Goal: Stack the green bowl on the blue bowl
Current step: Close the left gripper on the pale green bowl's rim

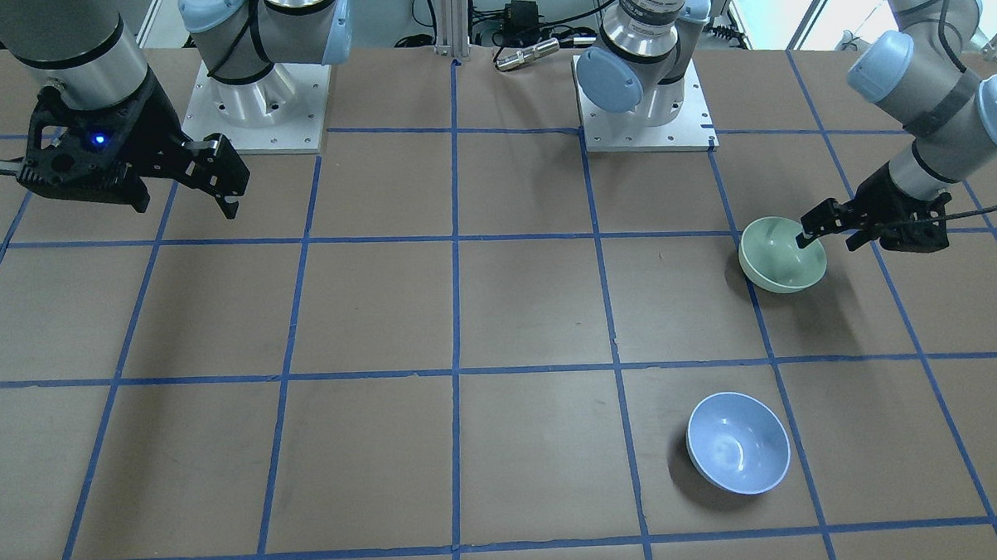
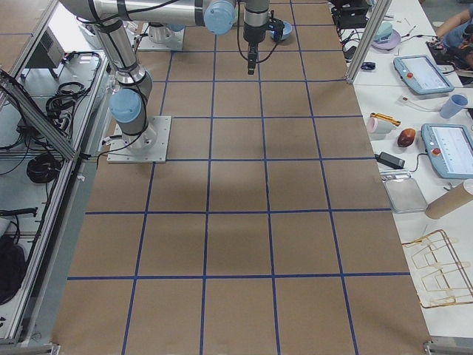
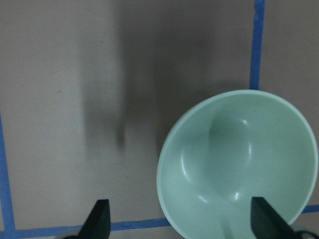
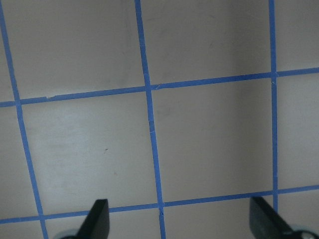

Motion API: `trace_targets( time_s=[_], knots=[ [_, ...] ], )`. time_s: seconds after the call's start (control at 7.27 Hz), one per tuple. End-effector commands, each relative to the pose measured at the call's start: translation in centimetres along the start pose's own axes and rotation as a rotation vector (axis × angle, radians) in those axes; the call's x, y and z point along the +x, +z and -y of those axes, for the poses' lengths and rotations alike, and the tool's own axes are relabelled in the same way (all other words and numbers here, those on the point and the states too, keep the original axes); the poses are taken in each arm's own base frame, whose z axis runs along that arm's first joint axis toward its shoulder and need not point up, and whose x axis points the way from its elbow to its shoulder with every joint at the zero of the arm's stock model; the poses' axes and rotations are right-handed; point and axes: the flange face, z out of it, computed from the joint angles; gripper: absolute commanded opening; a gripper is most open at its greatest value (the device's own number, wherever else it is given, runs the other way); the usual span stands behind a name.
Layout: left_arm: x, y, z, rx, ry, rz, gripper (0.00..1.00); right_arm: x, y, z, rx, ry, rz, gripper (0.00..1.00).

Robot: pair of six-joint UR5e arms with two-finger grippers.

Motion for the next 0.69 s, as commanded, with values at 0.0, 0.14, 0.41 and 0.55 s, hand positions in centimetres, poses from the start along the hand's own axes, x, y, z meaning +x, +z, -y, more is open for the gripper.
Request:
trace_targets(
  time_s=[0.0,0.14,0.41,0.55],
  knots=[
    [-0.6,2.3,0.5,-0.018,0.021,-0.033,1.00,0.0,0.0,0.0,0.001,0.000,0.000,1.00],
    [-0.8,3.0,0.6,-0.025,0.057,-0.043,1.00,0.0,0.0,0.0,0.001,0.000,0.000,1.00],
    [-0.8,3.3,0.6,-0.025,0.057,-0.051,0.98,0.0,0.0,0.0,0.001,0.000,0.000,1.00],
    [-0.6,3.8,0.8,-0.019,0.057,-0.073,0.98,0.0,0.0,0.0,0.001,0.000,0.000,1.00]
  ],
)
